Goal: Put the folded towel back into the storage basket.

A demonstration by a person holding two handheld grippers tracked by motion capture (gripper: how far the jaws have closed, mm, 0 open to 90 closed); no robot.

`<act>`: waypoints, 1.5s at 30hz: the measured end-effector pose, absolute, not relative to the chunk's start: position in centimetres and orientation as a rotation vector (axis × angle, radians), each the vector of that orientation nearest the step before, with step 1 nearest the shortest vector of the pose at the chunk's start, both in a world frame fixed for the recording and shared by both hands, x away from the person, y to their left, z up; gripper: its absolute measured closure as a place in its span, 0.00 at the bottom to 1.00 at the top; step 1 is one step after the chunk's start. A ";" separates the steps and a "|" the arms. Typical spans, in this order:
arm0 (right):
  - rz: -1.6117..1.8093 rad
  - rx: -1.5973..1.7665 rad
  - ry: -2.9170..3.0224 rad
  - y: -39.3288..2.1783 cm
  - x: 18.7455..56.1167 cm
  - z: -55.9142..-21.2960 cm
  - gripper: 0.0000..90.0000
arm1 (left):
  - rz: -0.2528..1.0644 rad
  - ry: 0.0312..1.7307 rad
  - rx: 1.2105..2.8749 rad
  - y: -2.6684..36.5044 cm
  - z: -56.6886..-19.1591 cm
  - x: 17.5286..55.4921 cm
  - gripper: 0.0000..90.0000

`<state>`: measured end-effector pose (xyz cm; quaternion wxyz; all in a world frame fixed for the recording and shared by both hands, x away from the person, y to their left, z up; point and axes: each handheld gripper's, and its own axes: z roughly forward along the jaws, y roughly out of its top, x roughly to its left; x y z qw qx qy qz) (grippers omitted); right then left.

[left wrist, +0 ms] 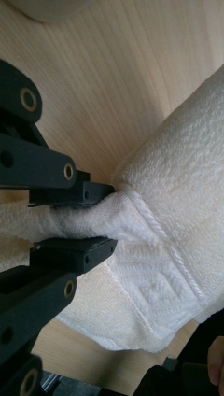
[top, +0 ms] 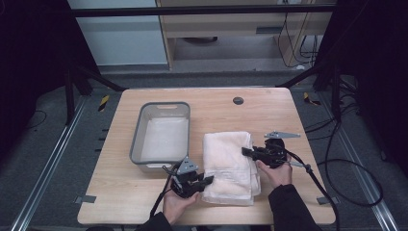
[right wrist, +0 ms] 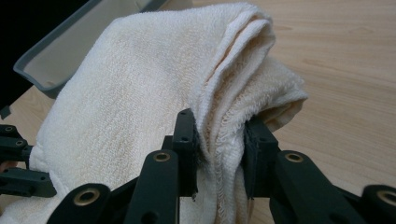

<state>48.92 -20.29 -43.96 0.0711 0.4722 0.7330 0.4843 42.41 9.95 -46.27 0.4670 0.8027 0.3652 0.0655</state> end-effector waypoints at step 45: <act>1.564 1.228 2.045 -18.5 49.3 -37.1 0.79 | 0.295 0.830 1.841 12.3 -39.7 43.0 0.83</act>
